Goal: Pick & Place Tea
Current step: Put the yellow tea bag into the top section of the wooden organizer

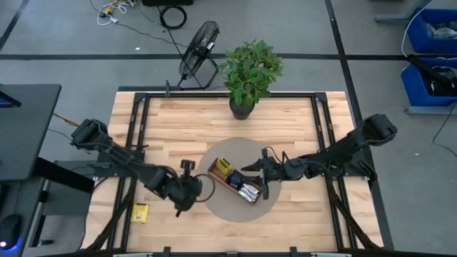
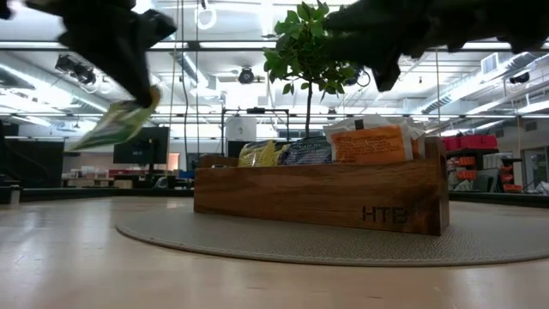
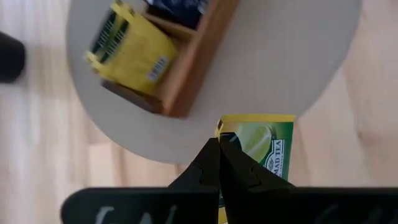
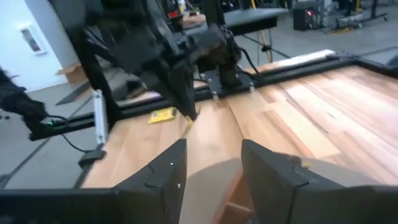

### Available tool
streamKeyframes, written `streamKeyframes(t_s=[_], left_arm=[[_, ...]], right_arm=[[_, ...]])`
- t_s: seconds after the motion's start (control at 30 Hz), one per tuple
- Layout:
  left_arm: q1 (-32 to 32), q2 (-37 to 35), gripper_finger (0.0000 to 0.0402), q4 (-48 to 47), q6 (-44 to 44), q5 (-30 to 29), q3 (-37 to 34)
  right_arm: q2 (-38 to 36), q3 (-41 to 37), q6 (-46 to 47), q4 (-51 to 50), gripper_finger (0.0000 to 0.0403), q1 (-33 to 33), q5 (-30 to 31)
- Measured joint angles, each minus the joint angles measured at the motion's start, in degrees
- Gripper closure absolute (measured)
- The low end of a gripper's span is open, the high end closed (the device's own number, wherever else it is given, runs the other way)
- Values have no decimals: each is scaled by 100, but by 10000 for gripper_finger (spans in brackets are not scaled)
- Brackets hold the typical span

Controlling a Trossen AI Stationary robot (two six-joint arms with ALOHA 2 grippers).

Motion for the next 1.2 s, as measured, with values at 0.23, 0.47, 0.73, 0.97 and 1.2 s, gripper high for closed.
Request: streamKeyframes(t_s=[0.23, 0.47, 0.73, 0.97, 1.2], left_arm=[[547, -2, 401, -25, 970, -65, 372], [777, -7, 401, 129, 1769, -249, 617], [1051, -7, 401, 484, 2425, -495, 612], [1120, -7, 401, 775, 2615, -474, 608], [1193, 12, 401, 1162, 3013, -471, 606]], right_arm=[[515, 610, -49, -412, 240, -48, -4], [1232, 2065, -125, -2140, 240, -48, 84], [1457, 2512, -300, -2625, 240, -22, 267], [1294, 2515, -291, -3112, 240, 40, 624], [636, 2514, 63, -4437, 240, 451, 2131]])
